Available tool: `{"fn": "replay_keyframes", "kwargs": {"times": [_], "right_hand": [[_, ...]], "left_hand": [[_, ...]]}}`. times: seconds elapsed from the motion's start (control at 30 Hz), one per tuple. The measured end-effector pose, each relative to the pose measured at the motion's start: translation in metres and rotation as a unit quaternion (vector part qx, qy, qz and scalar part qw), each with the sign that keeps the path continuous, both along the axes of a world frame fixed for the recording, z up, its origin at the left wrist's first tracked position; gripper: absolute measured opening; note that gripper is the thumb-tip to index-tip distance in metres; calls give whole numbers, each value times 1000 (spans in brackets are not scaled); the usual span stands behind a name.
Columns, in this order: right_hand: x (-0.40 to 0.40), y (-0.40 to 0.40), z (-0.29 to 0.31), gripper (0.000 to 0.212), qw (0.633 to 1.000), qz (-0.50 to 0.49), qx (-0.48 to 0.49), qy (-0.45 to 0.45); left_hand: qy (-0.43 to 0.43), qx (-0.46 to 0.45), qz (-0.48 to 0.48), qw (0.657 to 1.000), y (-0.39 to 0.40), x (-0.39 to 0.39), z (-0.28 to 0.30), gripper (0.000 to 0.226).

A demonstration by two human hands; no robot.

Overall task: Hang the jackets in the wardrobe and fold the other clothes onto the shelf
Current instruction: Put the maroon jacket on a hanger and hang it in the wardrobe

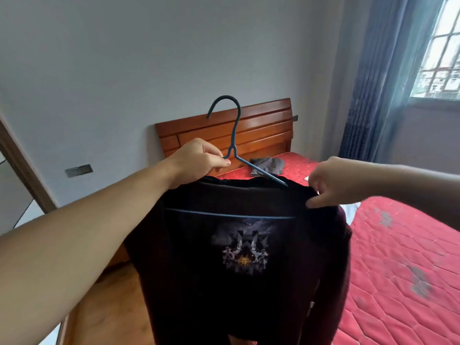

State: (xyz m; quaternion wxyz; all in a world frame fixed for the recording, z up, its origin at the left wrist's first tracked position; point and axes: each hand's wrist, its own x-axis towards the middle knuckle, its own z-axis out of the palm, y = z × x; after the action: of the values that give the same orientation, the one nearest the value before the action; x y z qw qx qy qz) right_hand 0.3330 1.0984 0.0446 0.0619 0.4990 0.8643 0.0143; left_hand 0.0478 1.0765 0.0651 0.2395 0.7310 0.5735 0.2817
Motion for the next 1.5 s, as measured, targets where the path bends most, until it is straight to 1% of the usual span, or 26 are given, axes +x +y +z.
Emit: {"fn": "replay_keyframes", "kwargs": {"times": [0.07, 0.1, 0.17, 0.27, 0.33, 0.4, 0.5, 0.57, 0.7, 0.77, 0.87, 0.9, 0.93, 0.97, 1.03, 1.1, 1.13, 1.2, 1.23, 1.27, 1.3, 1.33, 1.37, 1.4, 1.43, 1.5], "right_hand": [[-1, 0, -12, 39, 997, -18, 69, 16], [-4, 0, -14, 45, 994, -28, 100, 20], [-15, -2, -19, 52, 988, -52, 144, 18], [-36, -1, -27, 41, 979, -39, 199, -4], [-49, 3, -28, 32, 982, -34, 186, 8], [-59, 7, -24, 35, 988, -36, 143, 38], [-70, 12, -15, 34, 993, -24, 99, 59], [-81, 12, -4, 30, 991, -20, 109, 80], [-101, 10, 13, 23, 979, -8, 117, 167], [-105, 6, 13, 23, 983, -8, 115, 141], [-104, 4, 8, 30, 996, -11, 85, 29], [-104, 2, 10, 27, 997, -4, 76, 5], [-105, 1, 13, 21, 998, 20, 65, 11], [-108, 0, 15, 15, 996, 56, 50, 46], [-119, -10, 20, 9, 976, 101, -1, 192], [-132, -18, 22, 16, 938, 86, -67, 329], [-138, -20, 23, 20, 922, 68, -97, 368], [-151, -23, 24, 27, 899, 36, -140, 413], [-157, -25, 27, 26, 889, 23, -153, 430], [-163, -24, 30, 28, 880, 10, -159, 447], [-168, -23, 33, 30, 872, 1, -163, 462], [-172, -22, 36, 31, 866, -4, -165, 472], [-175, -22, 38, 29, 864, -6, -165, 475], [-178, -21, 41, 27, 864, -7, -165, 475], [-180, -20, 44, 25, 865, -8, -164, 474], [-186, -20, 49, 26, 870, -4, -160, 467]], "left_hand": [[-1, 14, 21, 1000, 0, 0, 2, 33], [-2, 18, 27, 999, 1, 0, 2, 32], [-4, 23, 31, 999, 0, -1, 3, 34], [3, 33, 35, 999, -5, -5, -1, 43], [15, 38, 30, 999, -10, -10, -7, 47], [31, 46, 27, 998, -15, -16, -16, 50], [51, 75, 44, 995, -17, -31, -29, 46], [62, 96, 64, 991, -18, -39, -32, 43], [68, 129, 71, 987, -24, -47, -29, 37], [62, 147, 65, 985, -26, -49, -28, 36], [59, 159, 47, 984, -28, -43, -31, 35], [59, 157, 42, 985, -28, -40, -31, 35], [61, 157, 37, 985, -28, -37, -30, 35], [62, 161, 33, 984, -27, -34, -29, 35], [59, 173, 20, 983, -27, -32, -28, 33], [64, 175, 12, 982, -29, -31, -28, 31], [60, 174, 11, 983, -30, -33, -28, 30], [64, 174, 16, 983, -35, -41, -24, 26], [83, 171, 23, 982, -37, -49, -20, 21], [127, 167, 34, 977, -38, -63, -16, 17], [191, 159, 51, 967, -38, -80, -14, 21], [263, 138, 72, 952, -39, -98, -15, 32], [318, 103, 101, 937, -41, -116, -17, 41], [337, 69, 129, 930, -43, -132, -21, 43], [324, 47, 150, 933, -47, -144, -24, 37], [277, 47, 165, 945, -53, -162, -27, 16]]}}
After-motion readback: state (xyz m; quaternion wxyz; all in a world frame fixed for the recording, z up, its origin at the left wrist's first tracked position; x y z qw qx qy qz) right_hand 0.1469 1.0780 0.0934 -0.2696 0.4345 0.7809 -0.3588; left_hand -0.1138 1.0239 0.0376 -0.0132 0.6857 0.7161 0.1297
